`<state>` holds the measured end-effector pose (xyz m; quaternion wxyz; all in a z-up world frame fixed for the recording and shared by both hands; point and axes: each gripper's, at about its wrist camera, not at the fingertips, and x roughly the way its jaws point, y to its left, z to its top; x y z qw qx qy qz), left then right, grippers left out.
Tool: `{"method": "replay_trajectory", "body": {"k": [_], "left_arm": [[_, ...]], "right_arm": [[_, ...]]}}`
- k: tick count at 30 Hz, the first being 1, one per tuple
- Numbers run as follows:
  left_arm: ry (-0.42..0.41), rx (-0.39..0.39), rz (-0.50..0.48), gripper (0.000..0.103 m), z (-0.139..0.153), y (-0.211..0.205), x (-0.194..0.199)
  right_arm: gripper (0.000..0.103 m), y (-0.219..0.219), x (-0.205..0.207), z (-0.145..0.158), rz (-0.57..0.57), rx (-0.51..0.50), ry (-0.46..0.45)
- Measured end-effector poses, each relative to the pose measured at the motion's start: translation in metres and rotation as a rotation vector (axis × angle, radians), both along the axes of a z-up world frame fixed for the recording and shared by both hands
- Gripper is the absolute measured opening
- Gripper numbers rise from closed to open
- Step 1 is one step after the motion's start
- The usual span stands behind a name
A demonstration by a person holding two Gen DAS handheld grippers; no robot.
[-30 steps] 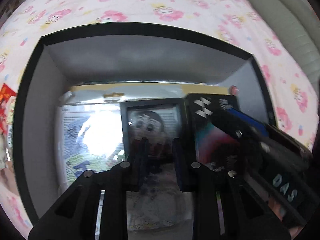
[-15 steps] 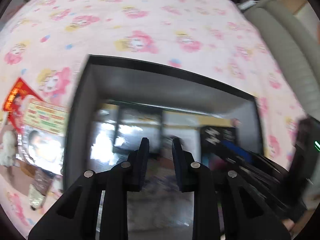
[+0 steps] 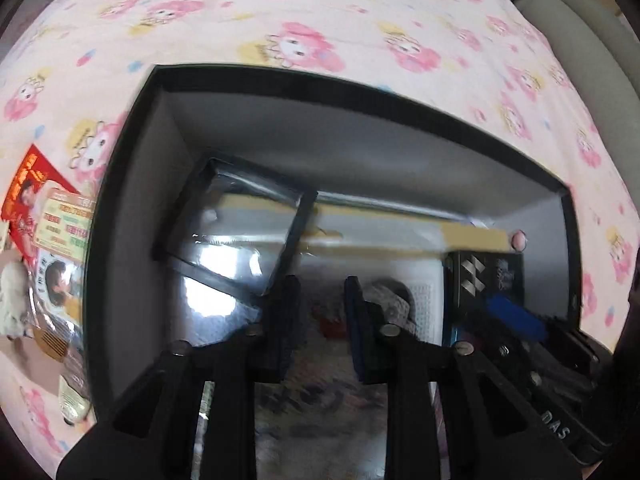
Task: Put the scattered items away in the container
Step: 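Lower the frame behind the Shin-chan kit and open the left gripper, then withdraw the left gripper from the box toward the scattered items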
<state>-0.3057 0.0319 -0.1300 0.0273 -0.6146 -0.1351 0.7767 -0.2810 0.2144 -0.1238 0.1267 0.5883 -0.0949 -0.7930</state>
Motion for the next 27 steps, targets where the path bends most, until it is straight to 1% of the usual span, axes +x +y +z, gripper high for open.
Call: {"method": "replay_trajectory", "body": {"k": [1, 3, 6, 8, 10, 11, 12, 13, 14, 15, 17, 18, 20, 22, 23, 25, 26, 27], "left_arm": [[-0.011, 0.058, 0.014, 0.016, -0.003, -0.008, -0.005], [-0.019, 0.118, 0.04, 0.016, -0.003, -0.017, -0.008], [0.045, 0.133, 0.029, 0.021, 0.015, -0.016, 0.008], [0.073, 0.119, 0.03, 0.022, 0.023, -0.014, 0.02], [0.051, 0.05, 0.039, 0.022, 0.021, -0.015, 0.024], [0.035, 0.023, 0.035, 0.022, 0.016, -0.014, 0.021], [0.016, 0.013, 0.043, 0.022, 0.009, -0.017, 0.017], [0.006, 0.024, 0.052, 0.02, 0.008, -0.023, 0.015], [0.005, 0.049, 0.049, 0.019, 0.003, -0.019, 0.01], [0.011, 0.057, 0.049, 0.019, 0.002, -0.018, 0.005], [-0.021, 0.05, 0.055, 0.02, -0.001, -0.016, -0.002], [-0.021, 0.057, 0.055, 0.025, -0.001, -0.015, -0.003], [0.005, 0.066, 0.036, 0.031, 0.002, -0.011, 0.002], [0.018, 0.082, 0.012, 0.032, 0.007, -0.007, 0.012], [0.023, 0.096, 0.007, 0.033, 0.011, -0.005, 0.018], [0.056, 0.126, -0.01, 0.036, 0.019, 0.003, 0.031], [0.075, 0.127, -0.019, 0.042, 0.025, 0.007, 0.039], [0.102, 0.122, -0.035, 0.049, 0.032, 0.012, 0.048]], "right_arm": [[0.038, -0.001, 0.0, 0.0, 0.003, -0.002, 0.004], [0.04, -0.002, -0.001, 0.0, 0.008, -0.003, 0.005], [0.04, 0.0, 0.0, 0.0, 0.004, -0.007, 0.007], [0.04, 0.001, 0.0, 0.001, -0.003, -0.005, 0.011], [0.04, 0.0, 0.001, 0.002, -0.006, 0.002, 0.014], [0.04, -0.001, 0.001, 0.001, -0.007, 0.006, 0.014], [0.04, -0.001, 0.001, 0.001, -0.006, 0.01, 0.013], [0.04, -0.001, 0.001, 0.001, -0.005, 0.011, 0.013], [0.04, -0.002, 0.001, 0.001, -0.003, 0.008, 0.014], [0.041, -0.002, 0.001, 0.001, 0.0, 0.008, 0.014], [0.041, -0.002, 0.0, 0.001, 0.001, 0.006, 0.012], [0.041, -0.001, 0.0, 0.0, 0.0, 0.004, 0.01], [0.041, 0.0, 0.0, 0.001, -0.005, -0.001, 0.009], [0.042, -0.001, 0.002, 0.003, 0.0, 0.009, 0.02], [0.043, -0.003, 0.005, 0.007, -0.001, 0.027, 0.036], [0.045, -0.004, 0.009, 0.016, -0.005, 0.051, 0.075], [0.046, -0.004, 0.014, 0.022, -0.012, 0.059, 0.101], [0.049, -0.003, 0.018, 0.029, -0.025, 0.055, 0.122]]}}
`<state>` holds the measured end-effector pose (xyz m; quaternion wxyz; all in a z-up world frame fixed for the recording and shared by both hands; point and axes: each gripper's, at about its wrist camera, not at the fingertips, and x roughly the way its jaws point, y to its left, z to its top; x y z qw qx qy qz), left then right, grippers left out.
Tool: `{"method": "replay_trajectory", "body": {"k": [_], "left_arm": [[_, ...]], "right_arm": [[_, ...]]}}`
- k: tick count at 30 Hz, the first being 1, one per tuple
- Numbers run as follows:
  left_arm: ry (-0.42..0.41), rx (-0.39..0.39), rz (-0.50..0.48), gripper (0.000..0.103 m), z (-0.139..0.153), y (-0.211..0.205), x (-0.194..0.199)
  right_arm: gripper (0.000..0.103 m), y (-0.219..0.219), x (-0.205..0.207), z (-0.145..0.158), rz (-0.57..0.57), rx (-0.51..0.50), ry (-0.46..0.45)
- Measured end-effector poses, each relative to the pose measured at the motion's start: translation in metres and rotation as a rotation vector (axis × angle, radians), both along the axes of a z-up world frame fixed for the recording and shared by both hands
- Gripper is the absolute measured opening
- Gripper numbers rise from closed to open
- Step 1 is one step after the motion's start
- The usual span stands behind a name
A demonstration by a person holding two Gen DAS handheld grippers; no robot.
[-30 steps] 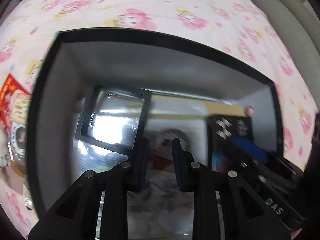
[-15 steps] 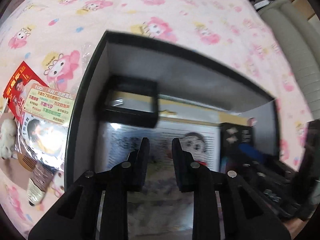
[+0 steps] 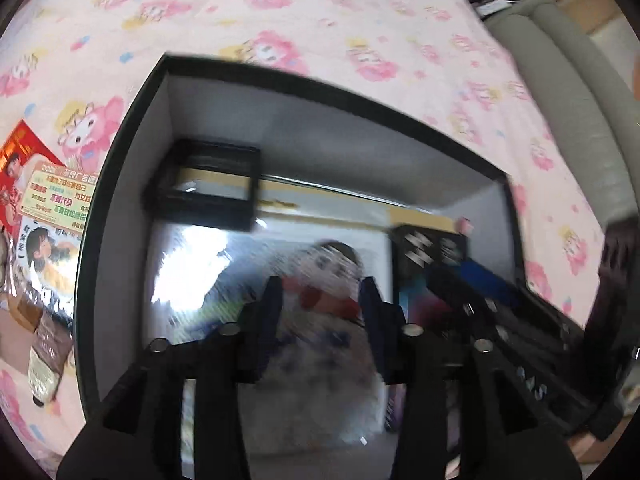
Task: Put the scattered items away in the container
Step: 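Withdraw the left gripper from the box toward the scattered items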
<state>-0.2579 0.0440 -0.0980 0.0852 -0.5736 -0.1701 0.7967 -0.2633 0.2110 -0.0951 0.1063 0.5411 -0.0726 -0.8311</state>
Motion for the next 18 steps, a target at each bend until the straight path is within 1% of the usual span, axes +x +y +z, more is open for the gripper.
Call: {"method": "replay_trajectory", "body": {"k": [1, 3, 4, 6, 7, 10, 13, 16, 18], "left_arm": [[0.031, -0.015, -0.009, 0.049, 0.009, 0.004, 0.01], [0.095, -0.072, -0.001, 0.057, 0.025, 0.009, 0.029], [0.123, -0.092, -0.008, 0.058, 0.032, 0.013, 0.039], [0.15, -0.084, -0.032, 0.06, 0.043, 0.016, 0.057], [0.159, -0.078, -0.041, 0.06, 0.048, 0.017, 0.062], [0.201, -0.087, -0.055, 0.06, 0.061, 0.021, 0.084], [0.204, -0.057, -0.115, 0.061, 0.069, 0.021, 0.108], [0.212, -0.075, -0.164, 0.062, 0.072, 0.024, 0.13], [0.211, -0.088, -0.194, 0.062, 0.072, 0.025, 0.144]], "right_arm": [[0.053, 0.002, 0.004, 0.005, -0.015, -0.017, 0.017], [0.054, 0.007, 0.015, 0.011, -0.067, -0.053, 0.047], [0.054, 0.01, 0.021, 0.013, -0.085, -0.067, 0.055], [0.054, 0.015, 0.036, 0.019, -0.104, -0.096, 0.071], [0.054, 0.015, 0.042, 0.023, -0.107, -0.092, 0.08], [0.054, 0.01, 0.064, 0.04, -0.08, -0.045, 0.127], [0.054, 0.008, 0.093, 0.049, -0.088, -0.037, 0.17], [0.054, 0.008, 0.122, 0.047, -0.107, -0.067, 0.161], [0.054, 0.006, 0.14, 0.048, -0.107, -0.065, 0.16]]}}
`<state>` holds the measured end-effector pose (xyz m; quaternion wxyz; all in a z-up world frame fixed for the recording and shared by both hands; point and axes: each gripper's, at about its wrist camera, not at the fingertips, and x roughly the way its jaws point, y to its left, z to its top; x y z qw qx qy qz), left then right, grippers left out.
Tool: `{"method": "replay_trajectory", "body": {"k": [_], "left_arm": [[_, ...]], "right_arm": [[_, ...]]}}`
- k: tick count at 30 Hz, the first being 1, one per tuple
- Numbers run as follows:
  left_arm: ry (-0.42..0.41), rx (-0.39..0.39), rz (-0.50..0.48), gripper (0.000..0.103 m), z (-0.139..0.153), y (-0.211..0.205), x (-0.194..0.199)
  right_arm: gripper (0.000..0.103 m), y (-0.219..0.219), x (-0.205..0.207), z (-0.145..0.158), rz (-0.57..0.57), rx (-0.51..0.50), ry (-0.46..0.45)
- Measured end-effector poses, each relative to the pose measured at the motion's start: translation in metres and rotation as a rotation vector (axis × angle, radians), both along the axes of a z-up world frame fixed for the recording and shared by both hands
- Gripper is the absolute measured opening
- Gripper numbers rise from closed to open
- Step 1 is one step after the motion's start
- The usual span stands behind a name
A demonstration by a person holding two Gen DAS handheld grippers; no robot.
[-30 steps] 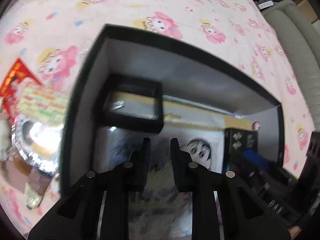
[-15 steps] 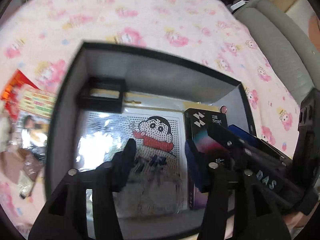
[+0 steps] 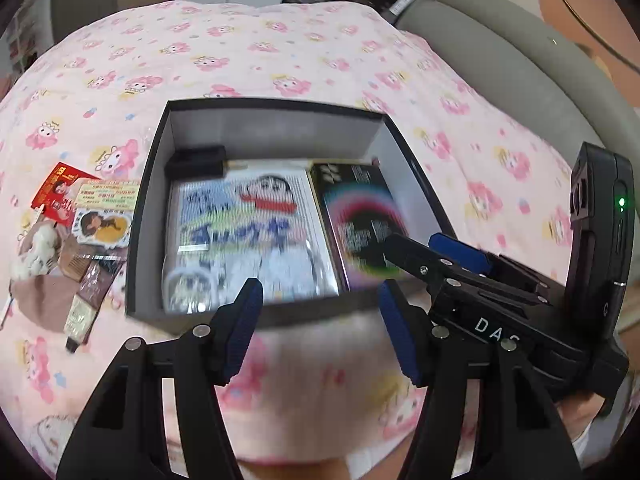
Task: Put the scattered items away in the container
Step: 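Withdraw the left gripper from the box toward the scattered items, then move both grippers down to the brown-and-white hand cream tube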
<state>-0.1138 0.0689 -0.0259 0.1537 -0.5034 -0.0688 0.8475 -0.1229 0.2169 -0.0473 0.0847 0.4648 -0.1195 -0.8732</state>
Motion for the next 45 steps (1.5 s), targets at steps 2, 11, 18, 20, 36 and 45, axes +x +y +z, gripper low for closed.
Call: {"method": "replay_trajectory", "body": {"k": [2, 11, 18, 20, 36, 45], "left_arm": [[0.006, 0.0, -0.023, 0.063, 0.003, 0.0, 0.015], [0.053, 0.054, -0.013, 0.069, 0.019, -0.016, 0.047], [0.081, 0.082, 0.0, 0.069, 0.029, -0.036, 0.064], [0.077, 0.081, 0.014, 0.069, 0.028, -0.046, 0.068], [0.043, 0.1, 0.183, 0.069, 0.006, -0.153, 0.088], [-0.024, 0.182, 0.367, 0.069, -0.033, -0.229, 0.076]], "right_arm": [[0.054, -0.004, 0.017, 0.004, -0.001, 0.016, 0.012], [0.054, -0.016, 0.066, 0.03, 0.034, 0.064, 0.07], [0.054, -0.037, 0.083, 0.046, 0.046, 0.089, 0.101], [0.054, -0.047, 0.084, 0.046, 0.059, 0.092, 0.1], [0.054, -0.155, 0.073, 0.031, 0.233, 0.103, 0.047], [0.054, -0.222, 0.036, -0.002, 0.337, 0.066, -0.042]]}}
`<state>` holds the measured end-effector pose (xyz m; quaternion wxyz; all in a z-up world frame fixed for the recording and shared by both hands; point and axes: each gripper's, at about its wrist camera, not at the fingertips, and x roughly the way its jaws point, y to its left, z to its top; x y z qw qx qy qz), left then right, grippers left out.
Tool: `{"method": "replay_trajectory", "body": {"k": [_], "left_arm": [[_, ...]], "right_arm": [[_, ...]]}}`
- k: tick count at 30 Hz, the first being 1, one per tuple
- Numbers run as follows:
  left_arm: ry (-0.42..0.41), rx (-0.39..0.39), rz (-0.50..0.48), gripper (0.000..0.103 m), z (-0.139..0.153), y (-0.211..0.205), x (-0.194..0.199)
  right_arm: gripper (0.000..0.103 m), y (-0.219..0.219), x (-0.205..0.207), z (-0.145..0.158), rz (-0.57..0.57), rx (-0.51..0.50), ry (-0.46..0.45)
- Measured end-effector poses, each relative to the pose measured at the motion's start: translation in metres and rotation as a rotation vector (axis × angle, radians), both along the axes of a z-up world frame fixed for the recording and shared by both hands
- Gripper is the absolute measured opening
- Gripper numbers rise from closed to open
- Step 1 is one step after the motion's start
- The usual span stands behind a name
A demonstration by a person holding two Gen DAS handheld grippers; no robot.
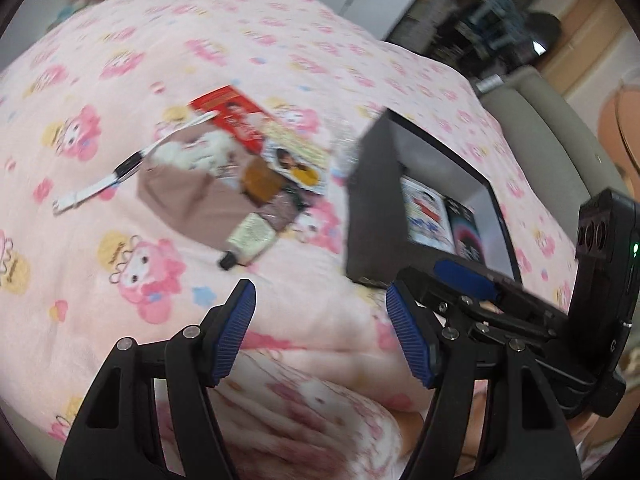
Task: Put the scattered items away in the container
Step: 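Move both grippers down to the brown-and-white hand cream tube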
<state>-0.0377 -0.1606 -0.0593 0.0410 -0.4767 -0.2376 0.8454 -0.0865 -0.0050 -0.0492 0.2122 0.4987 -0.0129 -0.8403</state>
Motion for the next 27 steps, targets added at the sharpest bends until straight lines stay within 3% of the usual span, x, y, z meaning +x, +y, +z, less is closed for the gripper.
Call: {"method": "replay_trajectory", "body": {"k": [6, 8, 10, 14, 19, 22, 24, 27], "left_arm": [[-0.12, 0.12, 0.139, 0.068, -0.049, -0.035, -0.036], [-0.198, 0.125, 0.143, 0.068, -0.068, -0.04, -0.054], [-0.287, 0.199, 0.157, 0.068, -0.085, -0.048, -0.069], [-0.409, 0.168, 0.149, 0.068, -0.108, -0.052, -0.09], [-0.461, 0.22, 0.104, 0.066, -0.126, -0.043, -0.111], [-0.48, 0.233, 0.085, 0.05, -0.128, -0.035, -0.112], [-0.475, 0.284, 0.027, 0.038, -0.126, -0.025, -0.109], [-0.466, 0.369, -0.091, 0.037, -0.121, -0.007, -0.1]], "right_arm": [[0.054, -0.024, -0.026, -0.039, 0.006, -0.013, -0.105], [0.054, -0.036, -0.03, -0.053, 0.024, 0.006, -0.131], [0.054, -0.045, -0.034, -0.064, 0.044, 0.014, -0.149], [0.054, -0.058, -0.044, -0.083, 0.057, 0.025, -0.175], [0.054, -0.058, -0.055, -0.099, 0.033, -0.031, -0.224], [0.054, -0.051, -0.055, -0.105, 0.027, -0.071, -0.256], [0.054, -0.042, -0.052, -0.104, 0.018, -0.085, -0.26], [0.054, -0.026, -0.047, -0.102, -0.01, -0.117, -0.264]]}}
